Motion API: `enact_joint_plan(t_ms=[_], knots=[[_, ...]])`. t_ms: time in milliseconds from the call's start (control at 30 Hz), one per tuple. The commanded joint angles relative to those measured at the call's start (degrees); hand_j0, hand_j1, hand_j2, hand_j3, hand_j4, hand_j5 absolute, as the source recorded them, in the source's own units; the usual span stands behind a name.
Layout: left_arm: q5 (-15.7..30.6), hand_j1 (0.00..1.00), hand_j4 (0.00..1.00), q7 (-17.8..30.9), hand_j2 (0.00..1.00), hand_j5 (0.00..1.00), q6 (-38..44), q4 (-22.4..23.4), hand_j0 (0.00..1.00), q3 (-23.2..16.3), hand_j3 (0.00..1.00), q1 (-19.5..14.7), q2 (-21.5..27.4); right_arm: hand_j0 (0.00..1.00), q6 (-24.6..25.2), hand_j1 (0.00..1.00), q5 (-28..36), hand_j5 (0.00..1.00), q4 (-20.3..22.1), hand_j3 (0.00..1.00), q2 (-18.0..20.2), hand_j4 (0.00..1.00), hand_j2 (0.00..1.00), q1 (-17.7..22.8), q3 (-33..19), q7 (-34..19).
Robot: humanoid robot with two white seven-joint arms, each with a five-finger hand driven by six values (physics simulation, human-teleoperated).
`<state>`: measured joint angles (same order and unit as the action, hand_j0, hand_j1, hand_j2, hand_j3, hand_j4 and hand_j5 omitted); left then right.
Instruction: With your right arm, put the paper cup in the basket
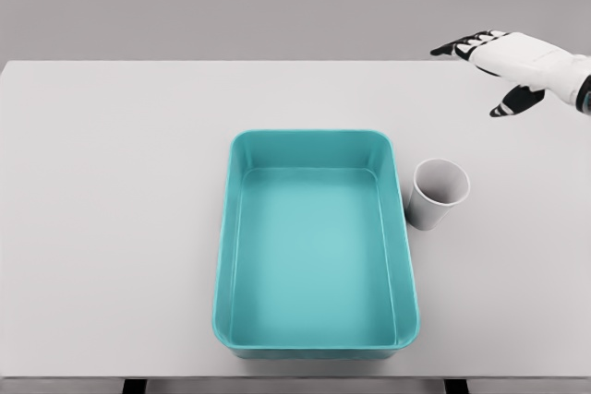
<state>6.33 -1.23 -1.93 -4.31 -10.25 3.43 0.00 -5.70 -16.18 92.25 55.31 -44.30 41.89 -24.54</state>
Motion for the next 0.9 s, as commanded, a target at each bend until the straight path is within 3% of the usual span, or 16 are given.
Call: enact_joint_plan(t_ms=[0, 133, 167, 233, 267, 333, 367, 467, 633, 733, 867], knots=[[0.0, 1.0, 1.0, 0.0, 1.0, 1.0, 0.0, 0.0, 1.0, 0.05, 1.0, 0.0, 0.0, 1.0, 0.16, 1.0, 0.09, 1.0, 0.39, 1.0, 0.07, 1.0, 1.0, 0.0, -0.14, -0.6], [0.0, 1.0, 1.0, 0.0, 1.0, 1.0, 0.0, 0.0, 1.0, 0.05, 1.0, 0.0, 0.0, 1.0, -2.38, 1.0, 1.85, 1.0, 1.35, 1.0, 0.59, 1.0, 1.0, 1.32, -6.99, -2.62], [0.0, 1.0, 1.0, 0.0, 1.0, 1.0, 0.0, 0.0, 1.0, 0.05, 1.0, 0.0, 0.0, 1.0, -5.02, 1.0, 11.41, 1.0, 0.74, 1.0, 1.56, 1.0, 1.0, 3.6, -12.62, -9.9], [0.0, 1.0, 1.0, 0.0, 1.0, 1.0, 0.0, 0.0, 1.0, 0.05, 1.0, 0.0, 0.0, 1.0, -5.46, 1.0, 24.78, 1.0, -1.98, 1.0, 4.02, 1.0, 1.0, 8.69, -20.44, -10.46], [0.0, 1.0, 1.0, 0.0, 1.0, 1.0, 0.0, 0.0, 1.0, 0.05, 1.0, 0.0, 0.0, 1.0, -5.2, 1.0, 28.03, 1.0, -4.26, 1.0, 4.28, 1.0, 1.0, 11.41, -23.95, -10.46], [0.0, 1.0, 1.0, 0.0, 1.0, 1.0, 0.0, 0.0, 1.0, 0.05, 1.0, 0.0, 0.0, 1.0, -5.11, 1.0, 29.1, 1.0, -4.45, 1.0, 6.39, 1.0, 1.0, 16.61, -28.36, -10.46], [0.0, 1.0, 1.0, 0.0, 1.0, 1.0, 0.0, 0.0, 1.0, 0.05, 1.0, 0.0, 0.0, 1.0, -5.11, 1.0, 29.27, 1.0, -4.45, 1.0, 7.09, 1.0, 1.0, 17.57, -29.32, -10.46], [0.0, 1.0, 1.0, 0.0, 1.0, 1.0, 0.0, 0.0, 1.0, 0.05, 1.0, 0.0, 0.0, 1.0, -5.72, 1.0, 42.37, 1.0, -7.96, 1.0, 7.45, 1.0, 1.0, 21.18, -30.56, -10.46], [0.0, 1.0, 1.0, 0.0, 1.0, 1.0, 0.0, 0.0, 1.0, 0.05, 1.0, 0.0, 0.0, 1.0, -5.81, 1.0, 42.9, 1.0, -7.53, 1.0, 7.1, 1.0, 1.0, 24.26, -30.2, -10.46], [0.0, 1.0, 1.0, 0.0, 1.0, 1.0, 0.0, 0.0, 1.0, 0.05, 1.0, 0.0, 0.0, 1.0, -5.81, 1.0, 42.37, 1.0, -3.22, 1.0, 6.74, 1.0, 1.0, 27.24, -29.15, -10.46], [0.0, 1.0, 1.0, 0.0, 1.0, 1.0, 0.0, 0.0, 1.0, 0.05, 1.0, 0.0, 0.0, 1.0, -5.9, 1.0, 42.11, 1.0, -3.66, 1.0, 6.66, 1.0, 1.0, 30.5, -28.62, -10.46]])
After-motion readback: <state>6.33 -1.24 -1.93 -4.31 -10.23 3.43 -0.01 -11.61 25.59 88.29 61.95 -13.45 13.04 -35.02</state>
